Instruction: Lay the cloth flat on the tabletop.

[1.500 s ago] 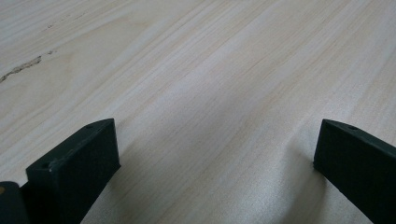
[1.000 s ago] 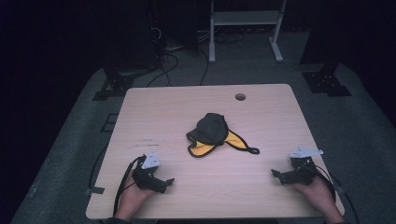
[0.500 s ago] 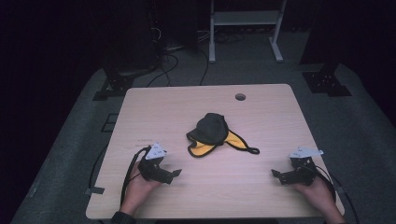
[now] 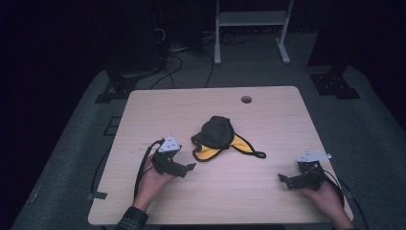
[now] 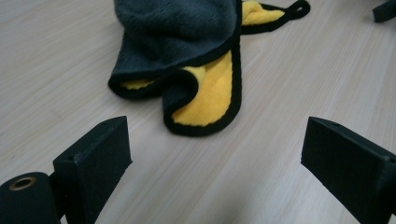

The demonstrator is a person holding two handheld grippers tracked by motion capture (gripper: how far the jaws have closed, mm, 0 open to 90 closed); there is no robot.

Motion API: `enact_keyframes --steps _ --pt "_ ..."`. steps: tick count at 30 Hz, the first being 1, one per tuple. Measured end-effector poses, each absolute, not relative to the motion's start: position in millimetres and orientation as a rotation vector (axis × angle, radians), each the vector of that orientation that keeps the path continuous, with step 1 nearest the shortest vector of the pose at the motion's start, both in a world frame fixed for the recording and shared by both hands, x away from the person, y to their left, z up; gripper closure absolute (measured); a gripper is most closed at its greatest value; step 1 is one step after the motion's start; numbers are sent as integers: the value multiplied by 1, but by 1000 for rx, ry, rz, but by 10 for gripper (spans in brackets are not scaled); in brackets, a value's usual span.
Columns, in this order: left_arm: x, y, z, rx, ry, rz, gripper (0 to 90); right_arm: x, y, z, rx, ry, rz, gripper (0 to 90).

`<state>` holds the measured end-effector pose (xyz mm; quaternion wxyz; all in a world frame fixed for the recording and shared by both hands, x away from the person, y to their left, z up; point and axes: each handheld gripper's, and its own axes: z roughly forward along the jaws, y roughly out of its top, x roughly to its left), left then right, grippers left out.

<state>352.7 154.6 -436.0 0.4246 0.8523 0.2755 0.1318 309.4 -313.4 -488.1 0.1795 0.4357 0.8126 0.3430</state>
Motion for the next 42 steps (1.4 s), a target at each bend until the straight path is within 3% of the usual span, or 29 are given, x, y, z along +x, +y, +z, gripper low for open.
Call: enact_keyframes --steps 25,42 --pt "412 98 -428 2127 594 323 127 309 -313 -488 1235 2297 969 4" --pt "452 57 -455 2205 623 352 141 309 -313 -488 1235 2297 969 4"
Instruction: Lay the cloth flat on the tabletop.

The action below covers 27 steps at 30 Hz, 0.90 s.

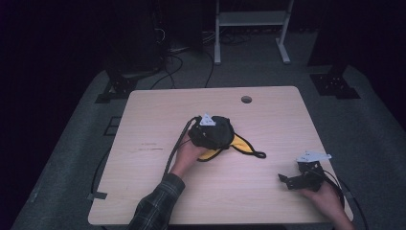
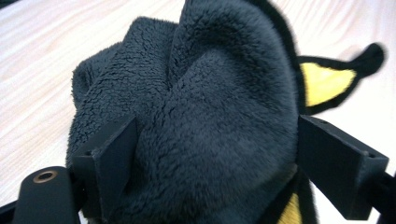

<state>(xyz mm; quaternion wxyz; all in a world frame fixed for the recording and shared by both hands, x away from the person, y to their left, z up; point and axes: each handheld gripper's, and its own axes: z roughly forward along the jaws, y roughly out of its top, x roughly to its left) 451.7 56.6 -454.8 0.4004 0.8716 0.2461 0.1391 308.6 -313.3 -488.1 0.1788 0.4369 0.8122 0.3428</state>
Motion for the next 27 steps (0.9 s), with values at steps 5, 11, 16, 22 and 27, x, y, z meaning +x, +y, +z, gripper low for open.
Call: enact_keyframes --steps 5,11,16,22,27 --pt "455 50 -464 2248 615 401 213 309 -313 -488 1236 2296 969 4" --pt "455 47 -468 2269 627 425 395 309 -313 -488 1237 2296 969 4" --pt "452 46 -464 2289 659 411 606 309 -313 -488 1236 2297 969 4" --pt "446 49 -457 2266 668 378 692 309 -313 -488 1236 2297 969 4" --pt "428 60 -439 2203 669 292 696 309 -313 -488 1235 2297 969 4"
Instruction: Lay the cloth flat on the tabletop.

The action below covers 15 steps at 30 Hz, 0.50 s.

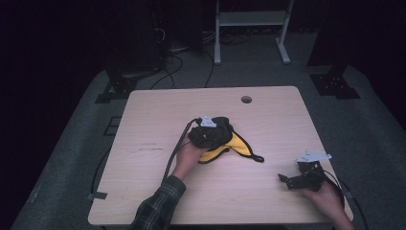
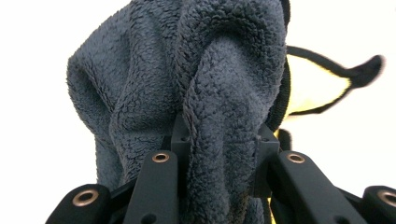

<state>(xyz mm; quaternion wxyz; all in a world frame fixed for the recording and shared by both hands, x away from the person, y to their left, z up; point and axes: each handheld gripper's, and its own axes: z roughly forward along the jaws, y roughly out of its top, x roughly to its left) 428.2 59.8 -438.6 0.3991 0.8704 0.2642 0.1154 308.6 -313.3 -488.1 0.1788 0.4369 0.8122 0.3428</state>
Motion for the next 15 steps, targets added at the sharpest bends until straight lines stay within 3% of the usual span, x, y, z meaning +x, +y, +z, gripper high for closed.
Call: enact_keyframes --steps 15 --pt "361 77 -429 2149 642 125 690 309 -313 -488 1235 2297 968 4"
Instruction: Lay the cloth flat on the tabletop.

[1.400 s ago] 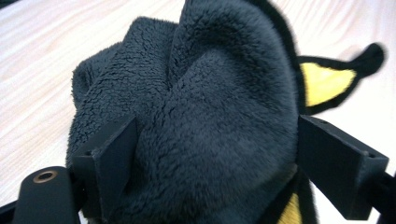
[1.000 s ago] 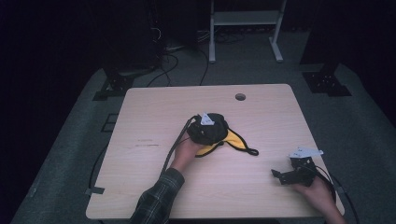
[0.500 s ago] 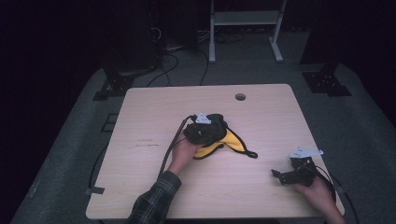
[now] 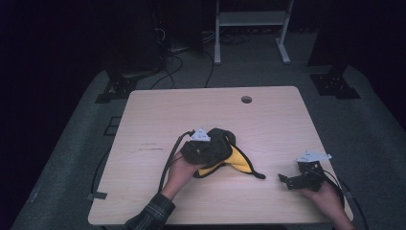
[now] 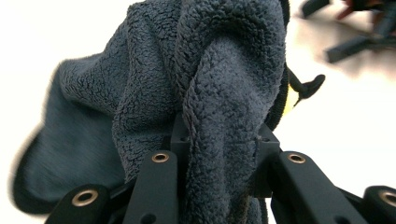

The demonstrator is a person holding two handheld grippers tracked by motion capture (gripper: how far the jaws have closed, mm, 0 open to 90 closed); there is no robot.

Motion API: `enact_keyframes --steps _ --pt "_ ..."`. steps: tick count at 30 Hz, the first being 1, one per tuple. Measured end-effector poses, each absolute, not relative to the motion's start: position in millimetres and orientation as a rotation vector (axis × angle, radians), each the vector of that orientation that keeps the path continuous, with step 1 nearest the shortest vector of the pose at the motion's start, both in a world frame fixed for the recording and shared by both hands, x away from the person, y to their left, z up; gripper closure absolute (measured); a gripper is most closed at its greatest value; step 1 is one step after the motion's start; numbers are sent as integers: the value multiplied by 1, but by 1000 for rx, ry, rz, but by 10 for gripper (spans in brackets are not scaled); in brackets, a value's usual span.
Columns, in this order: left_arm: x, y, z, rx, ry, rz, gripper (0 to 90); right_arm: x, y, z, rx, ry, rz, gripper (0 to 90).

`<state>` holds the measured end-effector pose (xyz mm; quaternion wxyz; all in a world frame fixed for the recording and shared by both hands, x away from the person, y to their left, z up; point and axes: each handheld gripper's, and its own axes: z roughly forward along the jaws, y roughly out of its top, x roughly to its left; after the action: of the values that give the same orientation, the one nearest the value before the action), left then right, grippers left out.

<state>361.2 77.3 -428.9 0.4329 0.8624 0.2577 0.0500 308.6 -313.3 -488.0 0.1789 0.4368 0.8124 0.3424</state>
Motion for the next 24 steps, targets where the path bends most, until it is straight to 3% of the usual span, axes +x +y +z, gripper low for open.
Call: enact_keyframes --steps 6,10,14,18,24 --pt "342 83 -440 2163 638 108 652 308 -313 -488 1237 2296 968 4" --pt "331 89 -436 2167 637 131 535 308 -313 -488 1238 2295 966 4" --pt "317 95 -425 2175 613 193 483 308 -313 -488 1238 2294 966 4" --pt "303 100 -419 2164 596 223 478 307 -313 -488 1237 2296 966 4" --pt "304 113 -413 2116 605 236 617 307 -313 -488 1236 2296 967 4"
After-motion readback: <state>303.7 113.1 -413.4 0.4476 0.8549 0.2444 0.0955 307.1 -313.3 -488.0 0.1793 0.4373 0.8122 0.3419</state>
